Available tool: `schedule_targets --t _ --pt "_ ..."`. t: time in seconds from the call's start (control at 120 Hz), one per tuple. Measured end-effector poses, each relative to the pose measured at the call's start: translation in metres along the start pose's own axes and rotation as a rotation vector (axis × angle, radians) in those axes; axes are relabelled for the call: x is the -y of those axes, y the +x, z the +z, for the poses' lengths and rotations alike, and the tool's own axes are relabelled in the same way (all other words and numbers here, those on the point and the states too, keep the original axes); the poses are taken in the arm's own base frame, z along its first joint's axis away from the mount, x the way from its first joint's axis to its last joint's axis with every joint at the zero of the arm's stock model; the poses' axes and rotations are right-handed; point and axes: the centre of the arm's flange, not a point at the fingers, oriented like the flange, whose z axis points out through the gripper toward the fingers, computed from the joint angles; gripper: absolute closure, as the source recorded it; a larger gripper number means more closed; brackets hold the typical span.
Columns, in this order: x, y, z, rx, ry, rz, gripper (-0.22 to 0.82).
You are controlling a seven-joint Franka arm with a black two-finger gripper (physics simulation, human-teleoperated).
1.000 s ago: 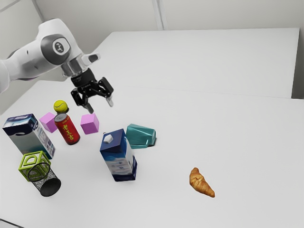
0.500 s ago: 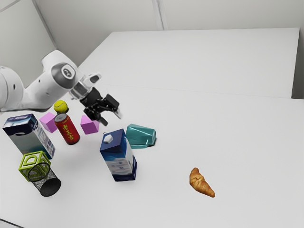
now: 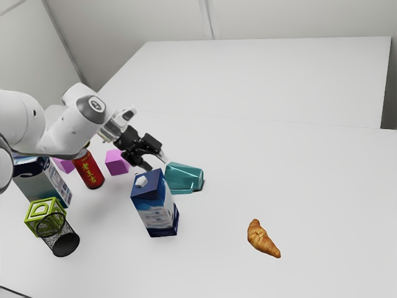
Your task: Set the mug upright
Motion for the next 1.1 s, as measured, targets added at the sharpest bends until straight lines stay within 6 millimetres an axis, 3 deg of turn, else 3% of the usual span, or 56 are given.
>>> schedule_targets --t 0.267,0.608,0.725,1.1 --pt "0.003 -0.001 0.018 0.004 -0.114 -0.001 0.03" --pt "-0.010 0.001 0.023 -0.013 -0.169 0.042 0.55" --pt "-0.015 0.002 0.024 -0.014 -0.179 0.058 0.66" --pt "-0.038 0.007 0.009 -0.036 -0.162 0.135 0.77"
